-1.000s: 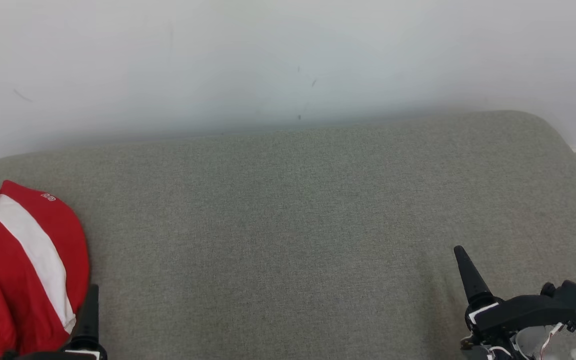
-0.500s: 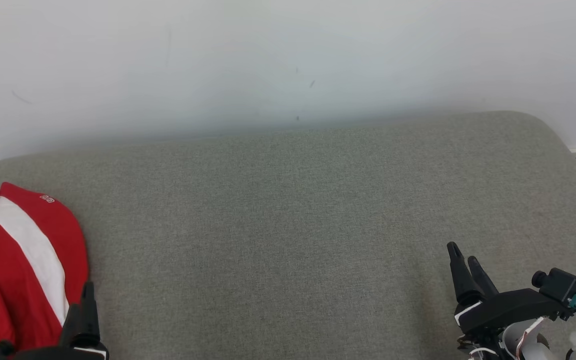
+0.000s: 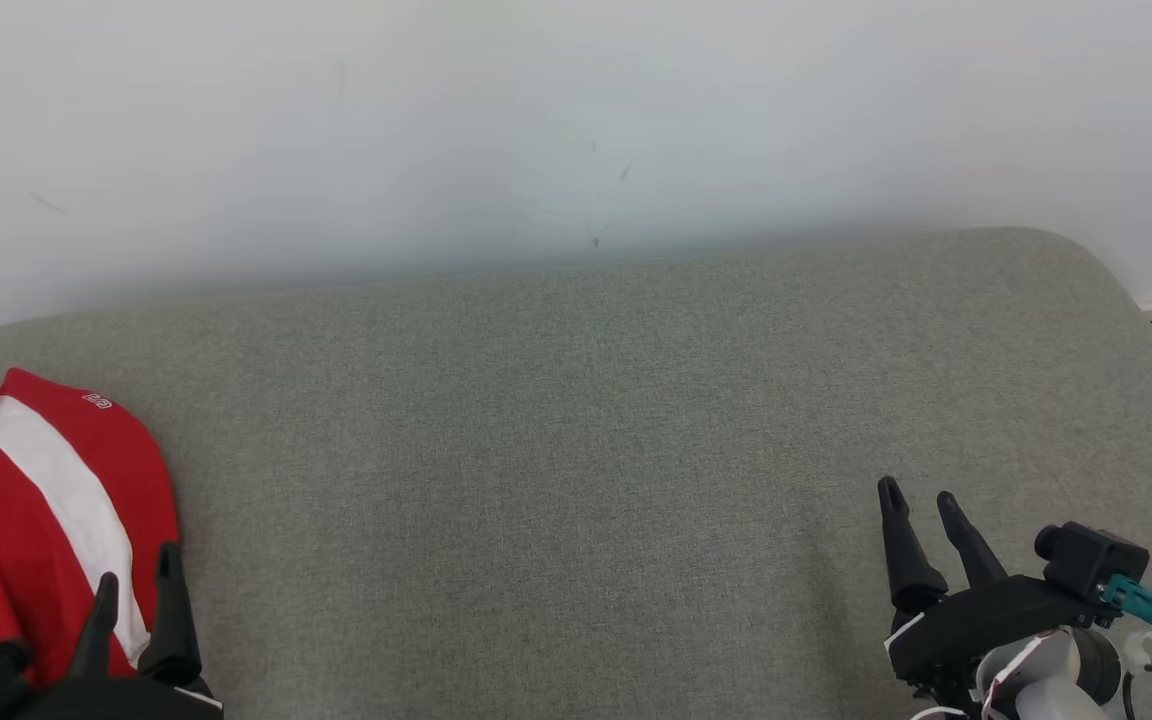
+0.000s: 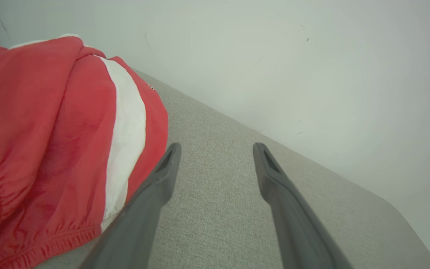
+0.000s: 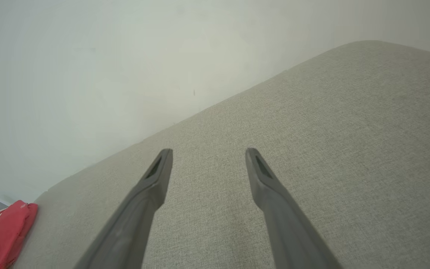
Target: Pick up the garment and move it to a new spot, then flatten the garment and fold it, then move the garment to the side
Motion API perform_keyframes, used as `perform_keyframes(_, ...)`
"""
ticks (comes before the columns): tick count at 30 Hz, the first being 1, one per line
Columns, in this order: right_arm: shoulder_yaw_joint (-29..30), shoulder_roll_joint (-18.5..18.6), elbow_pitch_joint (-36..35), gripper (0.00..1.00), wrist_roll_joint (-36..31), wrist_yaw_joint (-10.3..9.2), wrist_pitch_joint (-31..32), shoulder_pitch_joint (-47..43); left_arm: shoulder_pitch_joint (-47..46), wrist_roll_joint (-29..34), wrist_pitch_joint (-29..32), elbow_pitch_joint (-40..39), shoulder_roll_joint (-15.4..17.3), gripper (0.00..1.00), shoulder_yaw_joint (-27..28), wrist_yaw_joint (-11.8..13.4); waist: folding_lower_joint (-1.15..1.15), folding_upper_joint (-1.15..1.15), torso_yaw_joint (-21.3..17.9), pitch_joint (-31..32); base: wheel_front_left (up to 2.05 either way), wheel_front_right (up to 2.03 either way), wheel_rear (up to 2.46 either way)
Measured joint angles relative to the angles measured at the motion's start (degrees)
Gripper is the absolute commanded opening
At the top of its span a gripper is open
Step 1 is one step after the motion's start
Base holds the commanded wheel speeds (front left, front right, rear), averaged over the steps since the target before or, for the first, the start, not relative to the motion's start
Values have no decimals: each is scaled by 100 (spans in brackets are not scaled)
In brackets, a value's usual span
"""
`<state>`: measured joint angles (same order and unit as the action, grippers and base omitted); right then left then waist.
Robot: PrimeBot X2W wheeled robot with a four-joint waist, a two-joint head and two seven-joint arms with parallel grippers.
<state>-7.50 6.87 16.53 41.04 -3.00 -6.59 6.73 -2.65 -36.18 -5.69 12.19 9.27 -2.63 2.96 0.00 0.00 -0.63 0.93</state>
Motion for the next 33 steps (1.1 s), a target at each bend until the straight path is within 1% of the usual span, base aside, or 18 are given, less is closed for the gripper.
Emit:
perform_keyframes(4, -123, 46, -13, 100, -324, -59, -47, 81, 3, 343, -41, -43, 20, 100, -34, 62, 0, 0, -3, -1, 0, 0, 0)
perform_keyframes(6, -151, 62, -30, 100, -409, -60, -54, 105, 3, 405, -42, -58, 23, 100, -38, 64, 0, 0, -4, -1, 0, 0, 0)
perform_keyframes(7, -192, 75, -44, 100, -547, -91, -57, 115, 3, 601, -42, -78, 40, 100, -44, 92, 0, 0, -6, -1, 0, 0, 0)
perform_keyframes(12, -311, 149, -65, 100, -886, -138, -100, 139, 7, 950, -98, -164, 190, 100, -35, 165, 0, 0, -9, 10, 0, 0, 0)
perform_keyframes(22, -371, 216, -185, 100, -1500, -311, -278, 213, 159, 1814, -171, -374, 215, 100, -76, 316, 0, 0, -8, 61, 0, 0, 0)
perform_keyframes(23, -371, 216, -185, 100, -1500, -311, -278, 213, 159, 1814, -171, -374, 215, 100, -76, 316, 0, 0, -8, 61, 0, 0, 0)
perform_keyframes(25, -402, 227, -187, 100, -1631, -320, -308, 213, 163, 2051, -194, -399, 224, 100, -81, 358, 0, 0, -12, 64, 0, 0, 0)
perform_keyframes(26, -423, 233, -189, 100, -1714, -357, -310, 213, 186, 2172, -198, -415, 252, 100, -82, 360, 0, 0, -15, 65, 0, 0, 0)
perform_keyframes(29, -504, 253, -202, 100, -1914, -391, -357, 213, 263, 2410, -198, -430, 368, 100, -85, 412, 0, 0, -27, 65, 0, 0, 0)
perform_keyframes(31, -565, 279, -202, 100, -2080, -408, -353, 213, 263, 2463, -194, -476, 400, 100, -112, 412, 0, 0, -36, 62, 0, 0, 0)
perform_keyframes(33, -567, 301, -208, 100, -2094, -408, -350, 213, 263, 2485, -190, -526, 416, 100, -169, 409, 0, 0, -43, 59, 0, 0, 0)
